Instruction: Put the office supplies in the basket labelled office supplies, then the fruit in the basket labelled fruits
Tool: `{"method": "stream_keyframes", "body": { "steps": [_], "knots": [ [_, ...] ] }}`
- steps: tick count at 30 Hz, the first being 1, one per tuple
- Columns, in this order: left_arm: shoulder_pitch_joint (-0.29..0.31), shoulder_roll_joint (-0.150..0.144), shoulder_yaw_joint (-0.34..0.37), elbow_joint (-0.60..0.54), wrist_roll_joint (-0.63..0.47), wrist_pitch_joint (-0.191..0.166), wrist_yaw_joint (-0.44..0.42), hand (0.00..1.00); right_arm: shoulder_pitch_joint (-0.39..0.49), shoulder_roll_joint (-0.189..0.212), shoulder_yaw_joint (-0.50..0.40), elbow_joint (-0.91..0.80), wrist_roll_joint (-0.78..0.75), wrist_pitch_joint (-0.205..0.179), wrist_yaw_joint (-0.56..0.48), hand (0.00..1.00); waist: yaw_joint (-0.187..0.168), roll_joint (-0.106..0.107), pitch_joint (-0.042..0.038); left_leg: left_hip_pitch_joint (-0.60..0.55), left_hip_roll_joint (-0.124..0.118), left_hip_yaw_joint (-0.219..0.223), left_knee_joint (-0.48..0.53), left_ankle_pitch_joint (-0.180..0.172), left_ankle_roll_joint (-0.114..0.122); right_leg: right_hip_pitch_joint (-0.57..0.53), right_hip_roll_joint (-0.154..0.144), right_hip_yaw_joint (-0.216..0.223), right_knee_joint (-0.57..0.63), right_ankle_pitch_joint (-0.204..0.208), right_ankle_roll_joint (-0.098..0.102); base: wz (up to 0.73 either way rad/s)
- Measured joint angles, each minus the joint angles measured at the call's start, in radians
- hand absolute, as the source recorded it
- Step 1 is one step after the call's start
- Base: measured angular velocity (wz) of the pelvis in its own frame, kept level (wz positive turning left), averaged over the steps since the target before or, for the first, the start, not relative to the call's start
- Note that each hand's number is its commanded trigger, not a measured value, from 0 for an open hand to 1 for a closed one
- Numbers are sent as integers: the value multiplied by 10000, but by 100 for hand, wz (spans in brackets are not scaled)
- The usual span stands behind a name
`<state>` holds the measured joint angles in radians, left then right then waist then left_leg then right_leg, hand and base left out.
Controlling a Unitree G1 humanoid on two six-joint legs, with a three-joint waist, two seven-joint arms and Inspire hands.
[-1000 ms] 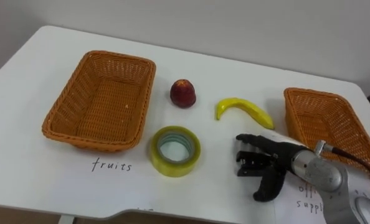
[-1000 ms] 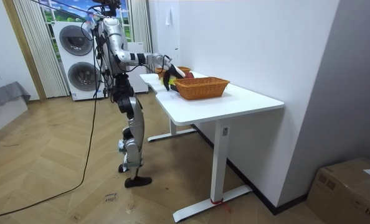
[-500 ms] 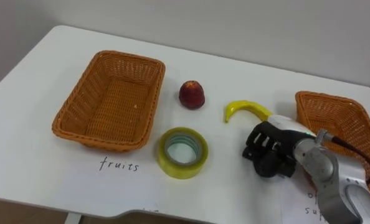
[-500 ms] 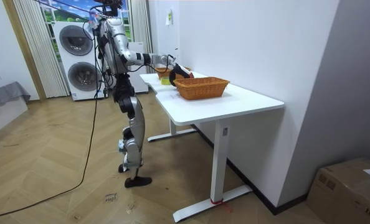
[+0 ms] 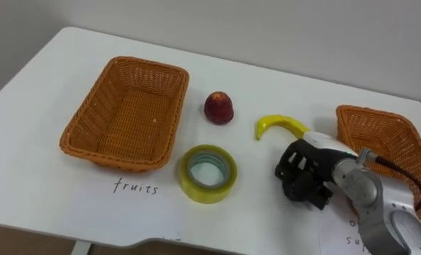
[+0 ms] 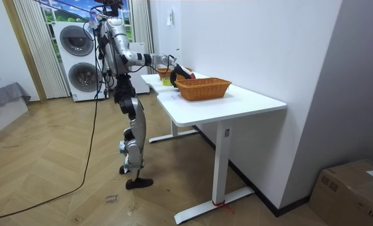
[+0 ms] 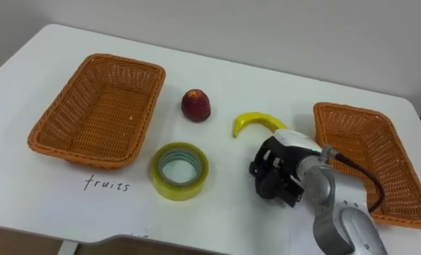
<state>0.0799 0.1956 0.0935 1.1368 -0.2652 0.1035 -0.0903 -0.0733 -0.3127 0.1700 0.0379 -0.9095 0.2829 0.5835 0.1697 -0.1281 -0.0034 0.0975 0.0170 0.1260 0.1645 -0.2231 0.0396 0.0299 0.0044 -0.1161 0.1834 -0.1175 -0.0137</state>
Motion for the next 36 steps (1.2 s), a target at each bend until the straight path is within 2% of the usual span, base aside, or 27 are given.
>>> {"method": "stream_keyframes", "body": {
  "steps": [7,10,12,15,18,25,26,31,36],
  "knots": [
    [47,-7,-194,0,-100,-137,315,0,191,6,-160,-172,635,-90,0,100,-285,-71,-32,2,-3,-135,3,1,3,61,-7,-116,4,0,0,6],
    [83,-80,-188,1,-211,-322,602,0,412,12,-454,-533,1172,-273,19,100,-348,29,38,22,2,-55,-4,1,3,50,9,27,4,0,0,-8],
    [116,-151,-166,22,-278,-471,720,0,733,12,-633,-1041,1596,-456,-1,100,-410,156,125,25,1,39,-10,1,3,18,5,34,4,-1,2,-12],
    [306,-240,40,58,-237,-636,790,0,956,15,-1003,-1830,1697,-720,-25,100,-677,246,162,-9,-13,54,-12,10,3,-26,-9,50,7,-7,11,-4],
    [503,-247,394,81,-232,-675,784,0,988,13,-1795,-2572,2159,-919,-113,100,-929,195,123,-45,-32,53,-1,30,-3,-61,-10,68,-15,-15,9,0],
    [792,-251,647,84,-348,-927,799,0,969,16,-2890,-3446,2476,-1309,-970,100,-1083,12,20,15,-26,79,9,21,9,40,14,191,-139,-2,28,0],
    [786,-280,632,101,-364,-979,809,0,956,15,-3047,-3450,2748,-1421,-1134,100,-1101,7,23,11,-33,81,4,18,14,38,8,192,-140,11,44,-3],
    [811,-300,578,221,-366,-1093,874,0,908,17,-3302,-3452,3116,-1513,-1828,100,-1134,32,39,16,-36,96,-17,12,25,28,8,193,-117,19,52,0],
    [875,-313,578,223,-366,-1094,847,0,899,17,-3458,-3453,3751,-1538,-2628,100,-1141,118,104,14,-23,88,-35,12,24,28,-4,82,-115,26,50,0]
  ]
}}
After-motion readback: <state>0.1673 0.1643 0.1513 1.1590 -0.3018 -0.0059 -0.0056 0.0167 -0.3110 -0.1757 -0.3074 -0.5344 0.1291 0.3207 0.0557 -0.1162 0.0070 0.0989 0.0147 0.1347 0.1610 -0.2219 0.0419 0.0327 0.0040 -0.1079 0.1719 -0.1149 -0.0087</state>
